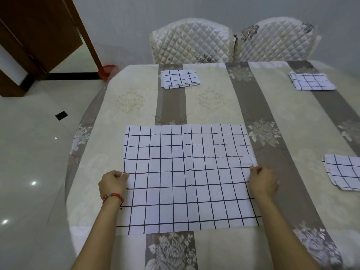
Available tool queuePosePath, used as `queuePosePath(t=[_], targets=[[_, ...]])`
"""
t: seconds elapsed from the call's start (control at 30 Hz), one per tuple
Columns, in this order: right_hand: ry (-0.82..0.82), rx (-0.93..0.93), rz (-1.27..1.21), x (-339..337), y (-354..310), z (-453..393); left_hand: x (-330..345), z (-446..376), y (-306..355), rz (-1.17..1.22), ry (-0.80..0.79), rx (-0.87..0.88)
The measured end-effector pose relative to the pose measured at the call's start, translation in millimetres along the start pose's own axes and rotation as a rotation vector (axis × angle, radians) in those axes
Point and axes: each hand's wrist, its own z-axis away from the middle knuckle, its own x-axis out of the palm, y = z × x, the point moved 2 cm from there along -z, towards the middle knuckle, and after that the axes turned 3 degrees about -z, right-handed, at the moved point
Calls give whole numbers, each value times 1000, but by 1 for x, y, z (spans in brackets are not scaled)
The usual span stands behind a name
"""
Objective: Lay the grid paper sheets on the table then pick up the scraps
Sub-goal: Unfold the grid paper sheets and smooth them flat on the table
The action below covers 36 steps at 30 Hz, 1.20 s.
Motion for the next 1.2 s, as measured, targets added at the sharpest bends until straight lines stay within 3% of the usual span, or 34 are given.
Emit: queuePosePath(t=[0.43, 0.53, 0.63, 0.73, 0.83, 0.93, 1.1, 1.17, 1.2], targets=[[40, -70, 159, -16, 24, 27, -8, 20, -25, -115, 8, 131], [99, -86, 166, -16, 17, 39, -8, 27, -22, -263, 137, 165], [60, -313, 90, 3, -13, 57, 9, 45, 0, -335, 219, 343], [-129, -696, 125, 41, -50, 90, 57, 76, 25, -506, 20, 747], [-342, -910, 238, 75, -67, 113, 98, 86, 15, -659, -115, 867], [-400, -800, 295, 77, -52, 97, 106, 77, -2, -752, -145, 853], [-173, -265, 246, 40, -4, 47, 104, 72, -5, -793, -111, 846], [-107, -241, 222, 41, -16, 46, 104, 72, -6, -789, -96, 843], [-97, -332, 193, 47, -32, 50, 105, 72, -7, -786, -95, 845]])
